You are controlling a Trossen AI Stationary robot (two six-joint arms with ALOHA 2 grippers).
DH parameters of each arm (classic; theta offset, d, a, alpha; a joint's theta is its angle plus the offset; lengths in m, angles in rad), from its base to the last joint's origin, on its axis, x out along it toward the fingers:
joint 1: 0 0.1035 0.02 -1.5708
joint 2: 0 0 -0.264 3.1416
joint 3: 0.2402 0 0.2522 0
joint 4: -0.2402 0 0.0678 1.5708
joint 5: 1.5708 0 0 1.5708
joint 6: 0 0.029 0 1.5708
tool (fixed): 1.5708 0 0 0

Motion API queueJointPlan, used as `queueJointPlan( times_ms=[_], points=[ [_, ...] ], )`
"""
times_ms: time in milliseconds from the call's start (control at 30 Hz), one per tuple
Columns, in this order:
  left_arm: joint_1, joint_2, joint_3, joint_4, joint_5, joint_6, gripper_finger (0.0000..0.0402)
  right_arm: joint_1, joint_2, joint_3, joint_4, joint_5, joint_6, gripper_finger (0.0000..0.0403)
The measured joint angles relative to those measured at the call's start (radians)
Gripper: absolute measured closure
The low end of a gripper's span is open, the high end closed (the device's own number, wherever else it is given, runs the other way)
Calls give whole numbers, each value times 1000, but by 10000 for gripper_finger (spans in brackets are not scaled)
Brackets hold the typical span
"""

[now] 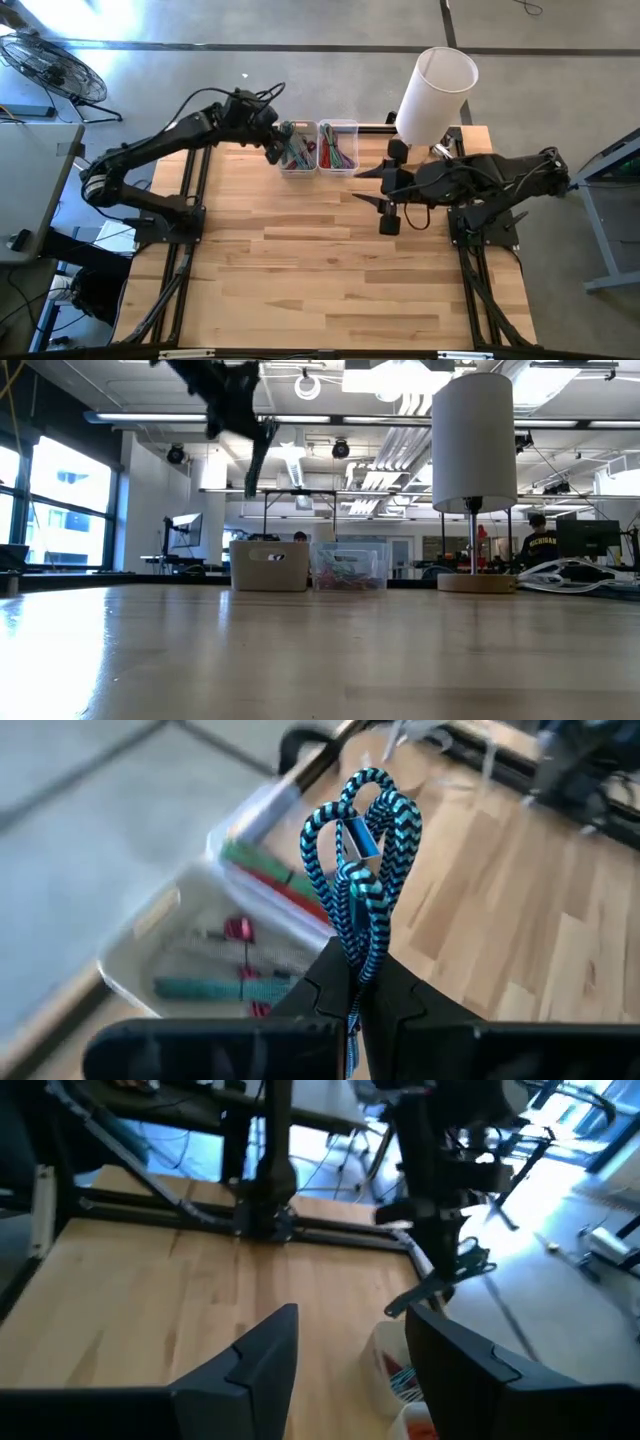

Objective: Pick & Place USB Port
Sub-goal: Put the blue and black USB cable into the gray bin

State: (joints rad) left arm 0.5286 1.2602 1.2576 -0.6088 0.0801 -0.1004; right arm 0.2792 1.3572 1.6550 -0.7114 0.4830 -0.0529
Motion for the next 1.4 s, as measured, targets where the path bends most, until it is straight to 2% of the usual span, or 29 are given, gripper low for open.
queueJointPlan(
  times_ms=[67,200,267,400,500,567,1000,1400],
  points=[
    [35,1,-77,71,26,-61,401,3,0,0,-25,-22,20,228],
    [100,0,-216,326,96,-189,401,3,0,0,-79,-49,58,233],
    [124,0,-281,418,99,-255,401,3,0,0,-97,-52,78,233],
    [163,1,-372,507,93,-341,401,3,0,0,-112,-53,83,234],
    [183,7,-413,567,93,-352,401,3,0,0,-121,-53,83,236],
    [187,28,-424,619,104,-353,401,3,0,0,-123,-53,82,236],
    [200,209,-427,695,184,-349,398,2,0,0,-172,-41,76,237],
    [206,238,-427,790,277,-303,303,3,1,0,-215,-48,97,238]
  ],
)
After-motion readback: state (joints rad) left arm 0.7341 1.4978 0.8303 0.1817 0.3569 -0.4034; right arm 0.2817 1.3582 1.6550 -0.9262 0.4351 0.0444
